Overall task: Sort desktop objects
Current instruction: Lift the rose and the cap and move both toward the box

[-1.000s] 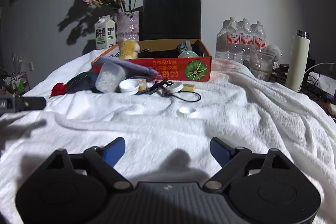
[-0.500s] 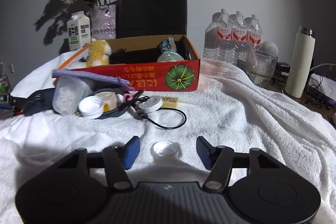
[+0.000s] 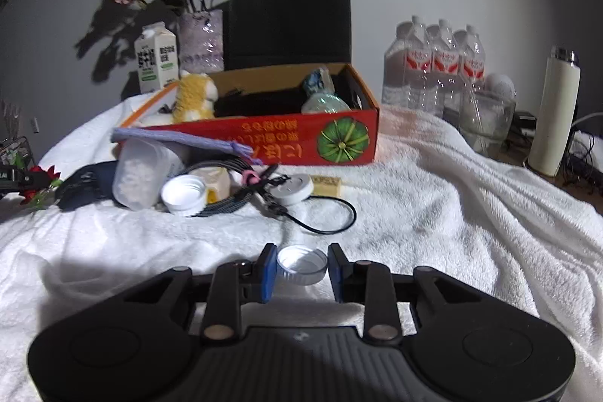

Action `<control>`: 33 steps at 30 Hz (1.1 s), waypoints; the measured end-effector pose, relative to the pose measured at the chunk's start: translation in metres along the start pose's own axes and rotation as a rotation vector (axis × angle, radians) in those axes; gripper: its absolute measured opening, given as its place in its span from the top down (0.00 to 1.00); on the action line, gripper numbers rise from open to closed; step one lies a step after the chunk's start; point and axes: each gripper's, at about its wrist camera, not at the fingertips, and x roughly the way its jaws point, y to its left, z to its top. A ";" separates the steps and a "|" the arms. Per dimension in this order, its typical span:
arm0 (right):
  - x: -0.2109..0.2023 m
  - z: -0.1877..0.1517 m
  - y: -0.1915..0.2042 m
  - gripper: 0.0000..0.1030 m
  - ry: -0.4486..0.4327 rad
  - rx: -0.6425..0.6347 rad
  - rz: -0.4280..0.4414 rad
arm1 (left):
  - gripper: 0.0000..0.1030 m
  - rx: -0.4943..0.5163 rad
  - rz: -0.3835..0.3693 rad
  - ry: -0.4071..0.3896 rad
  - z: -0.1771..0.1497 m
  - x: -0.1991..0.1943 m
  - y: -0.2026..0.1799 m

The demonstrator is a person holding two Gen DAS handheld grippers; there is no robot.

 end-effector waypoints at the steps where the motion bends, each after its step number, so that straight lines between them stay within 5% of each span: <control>1: -0.005 0.000 0.003 0.73 -0.009 -0.007 0.006 | 0.64 0.010 -0.011 -0.018 -0.002 -0.012 -0.008; 11: -0.063 -0.015 0.029 0.73 -0.072 -0.057 0.086 | 0.64 0.096 -0.193 -0.086 -0.045 -0.104 -0.101; 21: -0.126 -0.039 0.033 0.73 -0.131 -0.069 0.088 | 0.64 0.169 -0.233 -0.076 -0.086 -0.139 -0.143; 33: -0.130 -0.041 0.038 0.73 -0.137 -0.069 0.095 | 0.64 0.174 -0.227 -0.097 -0.085 -0.142 -0.141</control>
